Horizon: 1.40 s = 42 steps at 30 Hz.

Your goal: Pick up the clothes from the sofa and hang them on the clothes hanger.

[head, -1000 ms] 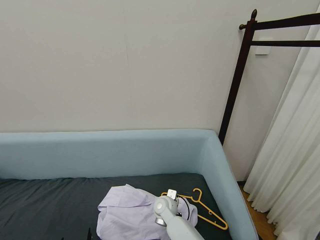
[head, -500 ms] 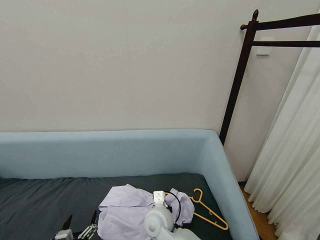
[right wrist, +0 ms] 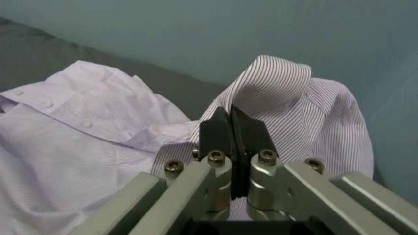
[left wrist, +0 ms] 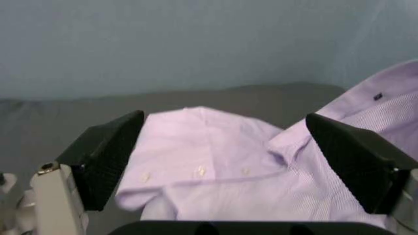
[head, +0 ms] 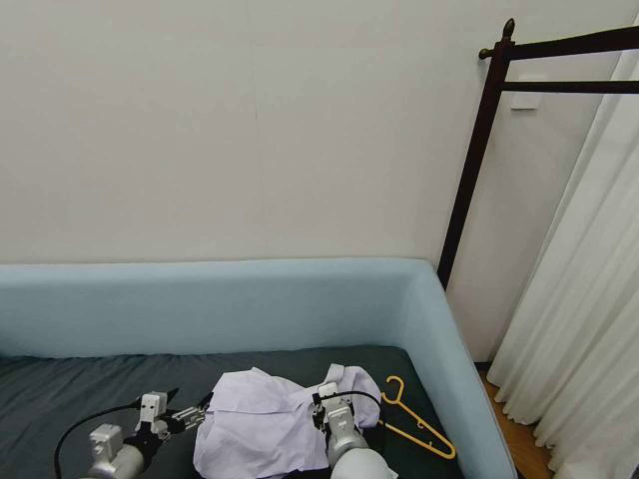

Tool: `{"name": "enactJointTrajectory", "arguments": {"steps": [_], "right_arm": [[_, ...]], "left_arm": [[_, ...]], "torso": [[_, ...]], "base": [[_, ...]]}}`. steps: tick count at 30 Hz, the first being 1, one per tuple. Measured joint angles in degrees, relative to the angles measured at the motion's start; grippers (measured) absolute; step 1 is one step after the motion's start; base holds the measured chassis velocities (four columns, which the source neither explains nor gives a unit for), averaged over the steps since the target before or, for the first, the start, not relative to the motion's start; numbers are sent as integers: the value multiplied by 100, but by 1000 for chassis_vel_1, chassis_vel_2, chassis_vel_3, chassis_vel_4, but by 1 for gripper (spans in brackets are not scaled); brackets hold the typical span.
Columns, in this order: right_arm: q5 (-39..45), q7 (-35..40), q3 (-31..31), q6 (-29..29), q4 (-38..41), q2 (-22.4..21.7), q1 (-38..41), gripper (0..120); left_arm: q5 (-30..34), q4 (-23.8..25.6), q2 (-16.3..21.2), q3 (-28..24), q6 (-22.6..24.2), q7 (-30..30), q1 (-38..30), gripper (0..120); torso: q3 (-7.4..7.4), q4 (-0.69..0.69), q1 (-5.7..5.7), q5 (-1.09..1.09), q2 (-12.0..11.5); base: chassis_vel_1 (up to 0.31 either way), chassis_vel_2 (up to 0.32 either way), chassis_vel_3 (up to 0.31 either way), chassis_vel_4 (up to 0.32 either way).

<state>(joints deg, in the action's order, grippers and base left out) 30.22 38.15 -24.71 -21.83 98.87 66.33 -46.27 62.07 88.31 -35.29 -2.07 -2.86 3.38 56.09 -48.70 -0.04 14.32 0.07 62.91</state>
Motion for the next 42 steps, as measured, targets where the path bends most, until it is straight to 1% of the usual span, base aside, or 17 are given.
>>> {"name": "enactJointTrajectory", "arguments": {"steps": [1,2,4,5,6,8,9,11,12,13,14,17,22,26,32,35,42], "right_arm": [[0,0,0,0,0,0,0,0],[-128,-75,22,85,32,-65,-69,0],[-345,-143,79,195,67,-156,-178,0],[-345,-143,79,195,67,-156,-178,0],[-490,-187,126,252,98,-201,-260,0],[-669,-206,233,328,164,-285,-402,0],[-669,-206,233,328,164,-285,-402,0],[-785,-224,372,369,243,-347,-552,0],[-830,-233,421,384,266,-364,-596,0],[-904,-251,484,411,298,-393,-657,0],[-904,-251,484,411,298,-393,-657,0],[-1048,-281,614,475,351,-455,-781,0],[-1098,-287,648,488,373,-481,-823,0],[-1168,-277,651,488,377,-486,-807,0],[-1172,-250,651,481,392,-536,-738,0],[-1159,-241,628,479,392,-567,-705,0],[-1082,-158,562,458,333,-523,-602,0]], "left_arm": [[0,0,0,0,0,0,0,98],[165,-288,-37,-401,7,243,-465,97],[266,-862,-243,-1022,-150,771,-1134,95],[266,-862,-243,-1022,-150,771,-1134,95],[281,-1390,-486,-1472,-412,1347,-1597,95],[456,-2200,-846,-2066,-638,2206,-2229,94],[456,-2200,-846,-2066,-638,2206,-2229,94],[695,-2952,-1221,-2491,-638,3037,-2699,92],[746,-3145,-1339,-2584,-606,3120,-2805,93],[879,-3364,-1522,-2684,-543,3047,-2925,95],[879,-3364,-1522,-2684,-543,3047,-2925,95],[1290,-3671,-2005,-2693,-316,2367,-3026,95],[1367,-3802,-2242,-2710,-191,1993,-3041,96],[1385,-4045,-2545,-2836,-6,1572,-3036,98],[1342,-4291,-2676,-2931,47,1471,-3057,98],[1265,-4477,-2859,-2863,48,1464,-3044,97],[1102,-4553,-3033,-2772,37,1410,-2904,88]], "torso": [[0,0,0,0,0],[0,-1,0,3,0],[0,2,0,-1,0],[0,2,0,-1,0],[0,3,0,-2,0],[0,-1,0,-3,0],[0,-1,0,-3,0],[0,1,0,1,0],[-1,2,0,0,-1],[0,4,0,1,0],[0,4,0,1,0],[0,2,0,-1,0],[0,1,0,0,0],[0,2,-1,0,0],[0,4,-1,1,0],[0,2,-1,-2,0],[1,1,-1,-1,0]], "base": [[0,0,0,0],[0,0,0,0],[0,0,0,0],[0,0,0,0],[0,0,0,0],[0,0,0,0],[0,0,0,0],[0,0,0,0],[0,0,0,0],[0,0,0,0],[0,0,0,0],[0,0,0,0],[0,0,0,0],[0,0,0,0],[0,0,0,0],[0,0,0,0],[0,0,0,0]]}}
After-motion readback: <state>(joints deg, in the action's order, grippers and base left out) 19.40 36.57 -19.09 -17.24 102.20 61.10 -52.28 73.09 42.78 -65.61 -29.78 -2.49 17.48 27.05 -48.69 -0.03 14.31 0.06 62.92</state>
